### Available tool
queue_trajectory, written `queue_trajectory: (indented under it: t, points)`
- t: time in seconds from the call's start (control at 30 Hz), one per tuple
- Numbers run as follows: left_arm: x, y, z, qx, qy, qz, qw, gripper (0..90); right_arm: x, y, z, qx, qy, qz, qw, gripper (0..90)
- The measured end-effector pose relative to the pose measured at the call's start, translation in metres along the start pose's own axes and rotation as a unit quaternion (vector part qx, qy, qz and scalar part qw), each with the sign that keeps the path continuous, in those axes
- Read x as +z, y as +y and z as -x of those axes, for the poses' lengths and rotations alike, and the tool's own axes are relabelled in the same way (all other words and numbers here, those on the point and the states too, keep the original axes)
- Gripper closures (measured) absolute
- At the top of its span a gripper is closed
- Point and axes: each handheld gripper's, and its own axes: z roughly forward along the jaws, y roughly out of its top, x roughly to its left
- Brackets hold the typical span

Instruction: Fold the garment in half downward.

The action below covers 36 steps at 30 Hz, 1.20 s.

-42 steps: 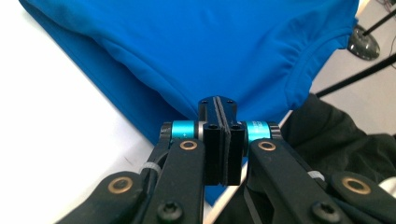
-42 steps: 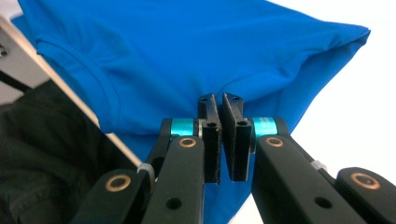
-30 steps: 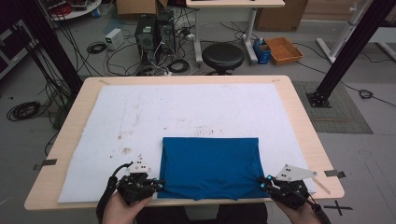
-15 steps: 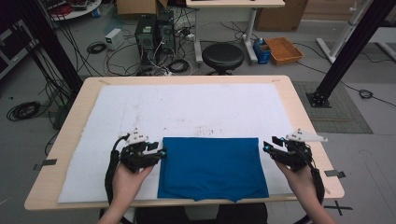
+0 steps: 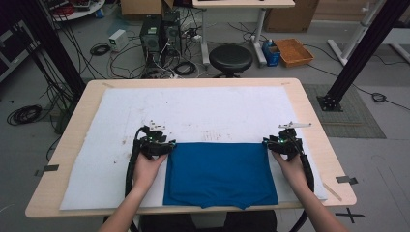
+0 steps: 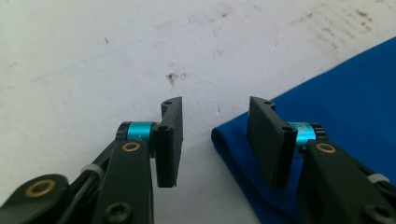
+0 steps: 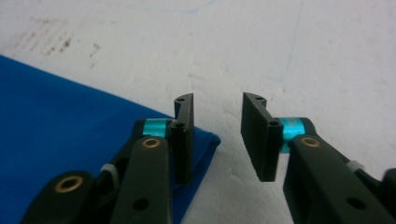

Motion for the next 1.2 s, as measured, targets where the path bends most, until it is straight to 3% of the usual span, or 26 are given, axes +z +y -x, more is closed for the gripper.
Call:
queue_trajectory:
  t: [0.03, 0.17, 0.27, 0.33, 0.6, 1.2]
  points:
    - [0.002, -0.002, 0.000, -0.002, 0.001, -0.012, 0.9999, 56.1, 0.002, -0.001, 0.000, -0.003, 0.001, -0.007, 1.0000, 70.6]
    - [0.001, -0.005, 0.002, 0.003, 0.007, -0.002, 1.0000, 58.9, 0.006, -0.005, -0.002, -0.024, 0.005, -0.020, 0.9995, 76.3]
    - [0.000, -0.008, 0.004, 0.002, -0.016, 0.004, 0.9999, 77.1, 0.006, -0.005, -0.002, -0.031, 0.015, -0.020, 0.9992, 83.9]
    - [0.000, -0.008, 0.007, 0.019, -0.015, 0.002, 0.9997, 84.5, 0.005, -0.006, -0.003, -0.039, 0.013, -0.018, 0.9990, 86.3]
    - [0.001, -0.005, 0.003, 0.020, -0.019, -0.001, 0.9996, 86.1, 0.005, 0.001, 0.002, -0.048, 0.010, -0.006, 0.9988, 87.4]
    - [0.024, 0.020, -0.016, 0.022, 0.001, 0.004, 0.9998, 86.1, 0.026, 0.031, 0.013, -0.065, 0.000, 0.016, 0.9978, 87.3]
